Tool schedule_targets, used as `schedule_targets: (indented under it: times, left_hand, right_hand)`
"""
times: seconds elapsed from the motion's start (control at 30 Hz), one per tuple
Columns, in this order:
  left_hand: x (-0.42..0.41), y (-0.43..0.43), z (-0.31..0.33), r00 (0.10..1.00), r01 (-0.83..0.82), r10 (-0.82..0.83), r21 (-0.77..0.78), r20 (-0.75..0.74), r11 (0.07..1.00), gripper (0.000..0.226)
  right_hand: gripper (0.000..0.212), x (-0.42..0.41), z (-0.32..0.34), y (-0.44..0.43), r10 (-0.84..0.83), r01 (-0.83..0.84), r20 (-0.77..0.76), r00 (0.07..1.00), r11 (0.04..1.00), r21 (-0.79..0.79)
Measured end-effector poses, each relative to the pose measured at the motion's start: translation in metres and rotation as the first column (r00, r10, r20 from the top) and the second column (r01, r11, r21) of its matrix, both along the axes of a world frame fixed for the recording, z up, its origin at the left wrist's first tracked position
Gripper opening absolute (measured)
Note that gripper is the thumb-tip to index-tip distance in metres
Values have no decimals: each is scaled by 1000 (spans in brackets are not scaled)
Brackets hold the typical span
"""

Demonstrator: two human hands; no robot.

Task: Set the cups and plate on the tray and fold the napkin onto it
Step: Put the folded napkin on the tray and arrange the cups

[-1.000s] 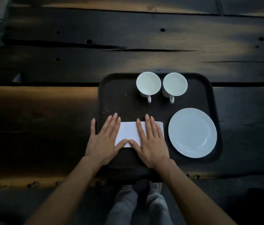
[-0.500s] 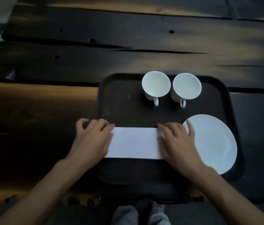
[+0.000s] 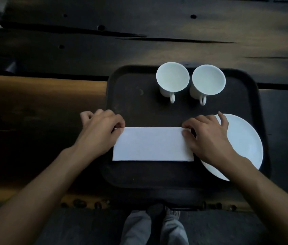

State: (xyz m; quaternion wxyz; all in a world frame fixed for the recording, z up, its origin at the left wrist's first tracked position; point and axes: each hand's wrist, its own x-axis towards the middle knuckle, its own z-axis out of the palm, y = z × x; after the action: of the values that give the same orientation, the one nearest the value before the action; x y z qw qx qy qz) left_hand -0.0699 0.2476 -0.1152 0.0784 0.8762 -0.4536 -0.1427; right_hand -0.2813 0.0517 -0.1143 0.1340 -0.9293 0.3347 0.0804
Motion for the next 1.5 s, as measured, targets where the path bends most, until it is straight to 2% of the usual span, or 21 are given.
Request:
schedule_targets:
  times: [0.07,0.2,0.3,0.5,0.6,0.7,0.8,0.87,0.97,1.03,1.1,1.2,1.27,1.3,1.4,1.5]
  left_hand:
    - [-5,9,3,997,60,-58,-44,46,997,14]
    - [-20,44,2,960,280,-280,-29,13,960,34]
    - [-24,65,-3,937,346,-345,-15,62,938,27]
    - [-26,69,-12,869,451,-416,-84,268,889,15]
    - [-28,71,-14,861,458,-412,-100,300,883,20]
    - [-29,74,-15,863,444,-396,-96,315,891,25]
    - [-30,76,-14,862,436,-388,-87,326,896,28]
    - [-33,74,-12,875,404,-361,-76,324,912,29]
    - [-50,67,-5,932,262,-223,-108,285,959,35]
    - [-72,55,-1,957,187,-139,-177,254,966,31]
    - [-100,34,1,975,171,-129,-247,179,954,22]
    - [-140,-12,5,988,81,-120,-332,-98,940,16]
    - [-158,-45,7,960,-73,-14,-299,-280,951,16]
    - [-164,-61,5,945,-120,31,-257,-324,959,18]
    - [-175,-93,0,939,-151,87,-173,-332,973,22]
    - [-175,-101,-4,924,-220,160,-138,-348,966,21]
  right_hand:
    - [25,-2,1,1,38,-38,6,999,999,-10]
    - [40,-23,4,6,164,-155,181,970,986,-64]
    - [43,-39,1,12,273,-266,164,948,962,-66]
    - [24,-52,-3,12,439,-422,154,885,897,-128]
    - [6,-57,-6,19,493,-458,198,847,867,-198]
    - [5,-61,-10,27,495,-451,214,842,864,-226]
    - [3,-64,-10,29,459,-419,249,853,886,-200]
    - [9,-67,-9,30,416,-392,289,862,909,-141]
    - [24,-78,-7,26,276,-294,366,889,956,-8]
    - [25,-93,-4,14,136,-161,397,908,987,29]
    - [26,-111,-2,-6,-47,31,404,913,998,47]
    - [34,-135,2,-40,-294,289,302,907,955,63]
    - [31,-143,3,-55,-363,355,215,906,932,79]
    - [28,-145,4,-61,-381,369,194,904,924,100]
    - [24,-146,5,-70,-392,377,166,905,919,115]
    - [31,-144,3,-73,-391,377,165,906,920,111]
